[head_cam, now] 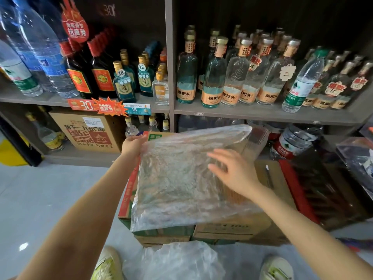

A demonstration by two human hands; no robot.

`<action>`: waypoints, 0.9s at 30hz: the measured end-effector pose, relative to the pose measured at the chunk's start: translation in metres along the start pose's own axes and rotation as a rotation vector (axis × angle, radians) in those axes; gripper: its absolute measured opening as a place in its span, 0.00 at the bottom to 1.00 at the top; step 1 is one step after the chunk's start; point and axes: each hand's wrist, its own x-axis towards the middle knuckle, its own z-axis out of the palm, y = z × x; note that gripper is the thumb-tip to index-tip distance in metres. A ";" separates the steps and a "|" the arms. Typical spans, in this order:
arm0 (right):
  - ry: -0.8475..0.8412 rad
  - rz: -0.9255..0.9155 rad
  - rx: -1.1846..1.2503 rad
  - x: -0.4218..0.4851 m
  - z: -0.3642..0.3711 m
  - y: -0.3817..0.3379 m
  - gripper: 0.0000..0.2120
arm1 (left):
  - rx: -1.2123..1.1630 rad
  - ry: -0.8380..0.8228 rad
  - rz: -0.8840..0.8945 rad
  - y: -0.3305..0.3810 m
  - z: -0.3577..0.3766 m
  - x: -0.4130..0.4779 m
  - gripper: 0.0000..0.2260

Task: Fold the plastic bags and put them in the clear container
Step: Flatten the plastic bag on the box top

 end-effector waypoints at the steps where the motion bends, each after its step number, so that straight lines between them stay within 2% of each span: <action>1: -0.109 0.006 -0.023 -0.004 0.014 -0.001 0.21 | 0.016 -0.013 0.002 0.000 -0.001 0.000 0.16; 3: -0.260 0.049 -0.051 -0.009 0.037 -0.001 0.23 | 0.240 0.047 0.119 -0.005 -0.005 -0.016 0.23; 5: -0.345 0.066 -0.122 -0.010 0.054 0.000 0.24 | 0.657 0.134 0.412 -0.021 -0.015 -0.043 0.20; 7: -0.374 0.062 -0.226 -0.012 0.064 0.001 0.25 | 0.895 0.030 0.738 -0.052 -0.028 -0.073 0.18; 9: -0.309 0.047 -0.298 -0.016 0.070 0.003 0.25 | 1.069 -0.175 0.914 -0.088 -0.040 -0.091 0.22; 12: -0.089 -0.059 -0.320 -0.031 0.081 -0.009 0.24 | 1.278 -0.337 0.886 -0.117 -0.041 -0.104 0.36; 14: -0.119 -0.147 -0.288 -0.044 0.095 -0.019 0.26 | 1.371 -0.349 0.796 -0.128 -0.040 -0.102 0.43; 17: -0.305 -0.137 -0.330 -0.068 0.105 -0.006 0.28 | 1.425 -0.329 0.775 -0.135 -0.042 -0.096 0.42; 19: -0.329 -0.060 -0.376 -0.081 0.097 0.022 0.30 | 1.449 -0.339 0.773 -0.136 -0.044 -0.096 0.40; 22: -0.298 0.085 -0.454 -0.096 0.076 0.057 0.37 | 1.429 -0.349 0.777 -0.136 -0.045 -0.095 0.41; 24: -0.243 0.137 -0.411 -0.097 0.061 0.060 0.40 | 1.425 -0.393 0.755 -0.132 -0.046 -0.093 0.43; 27: -0.025 0.079 -0.271 -0.078 0.046 0.036 0.37 | 1.207 -0.420 0.705 -0.118 -0.051 -0.095 0.47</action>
